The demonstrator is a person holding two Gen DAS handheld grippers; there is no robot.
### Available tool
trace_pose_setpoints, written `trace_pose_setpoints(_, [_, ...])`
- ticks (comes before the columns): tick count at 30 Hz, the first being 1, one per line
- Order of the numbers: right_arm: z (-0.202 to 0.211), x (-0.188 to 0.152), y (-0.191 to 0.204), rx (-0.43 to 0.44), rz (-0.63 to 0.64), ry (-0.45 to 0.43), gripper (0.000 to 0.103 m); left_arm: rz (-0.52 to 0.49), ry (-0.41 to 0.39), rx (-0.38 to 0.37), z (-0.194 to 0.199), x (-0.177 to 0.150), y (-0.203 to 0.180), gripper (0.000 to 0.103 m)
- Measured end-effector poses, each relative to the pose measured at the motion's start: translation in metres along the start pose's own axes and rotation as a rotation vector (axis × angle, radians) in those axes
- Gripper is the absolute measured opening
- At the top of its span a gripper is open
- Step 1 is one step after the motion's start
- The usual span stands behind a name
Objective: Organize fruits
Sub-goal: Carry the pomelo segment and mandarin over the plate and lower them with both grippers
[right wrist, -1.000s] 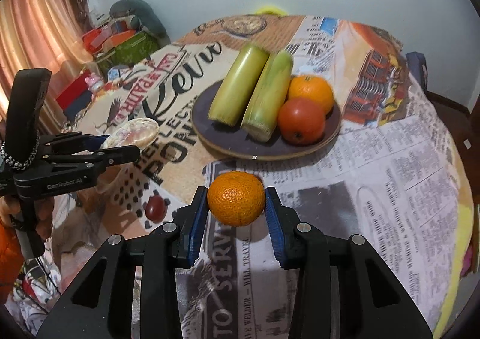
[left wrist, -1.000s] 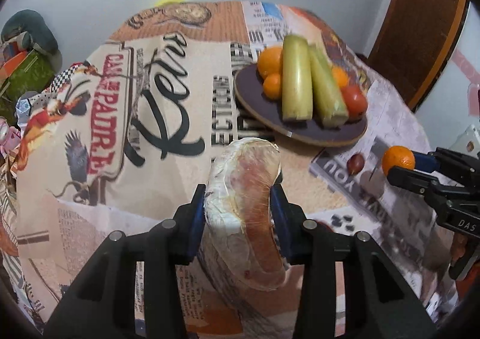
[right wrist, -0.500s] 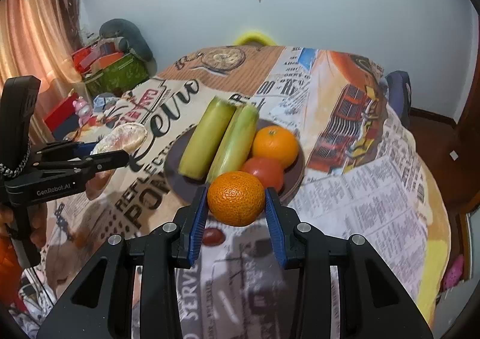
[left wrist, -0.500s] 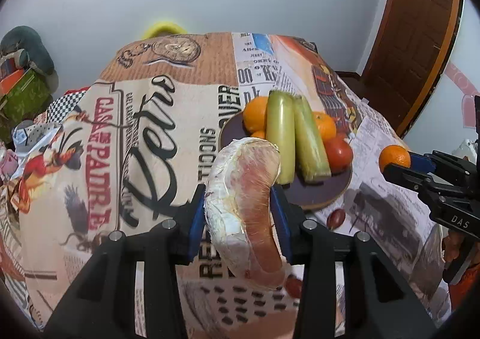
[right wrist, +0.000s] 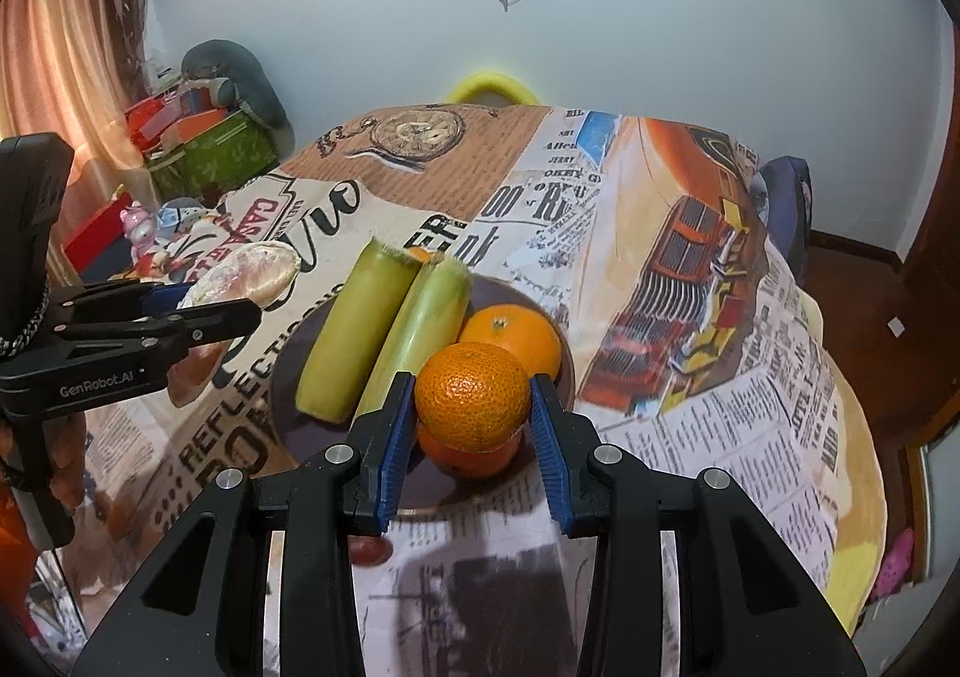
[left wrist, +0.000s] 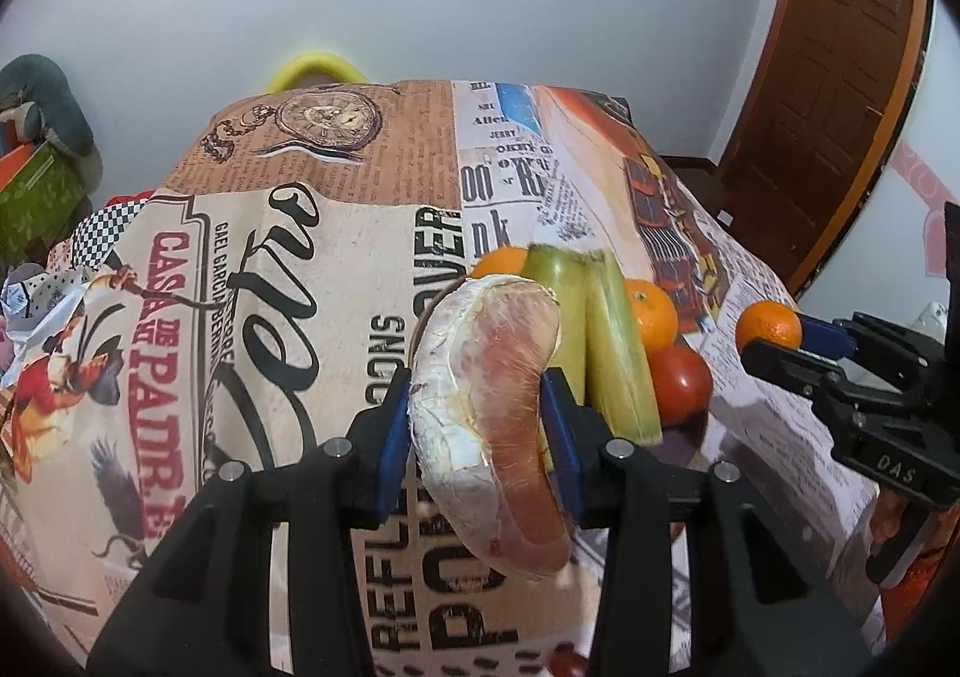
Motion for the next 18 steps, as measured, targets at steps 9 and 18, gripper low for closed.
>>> trace_pose_setpoints(9, [-0.015, 0.013, 0.000, 0.004, 0.021, 0.002, 0.035, 0.048, 0.008, 0.000, -0.022, 0.020, 0.010, 0.041])
trace_pose_setpoints(18, [-0.036, 0.018, -0.001, 0.004, 0.023, 0.028, 0.035, 0.071, 0.029, 0.003, -0.047, 0.025, 0.013, 0.041])
Point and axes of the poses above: each gripper's, at about its wrist camera, not at the fingertips, and z roughly against the way its jaws point, y to its left, x to its top, the point moved 7 cm from there along -z, roughly the way its jaws point, and after that the axes turned 9 degrees about y, right-handed, at the moved point
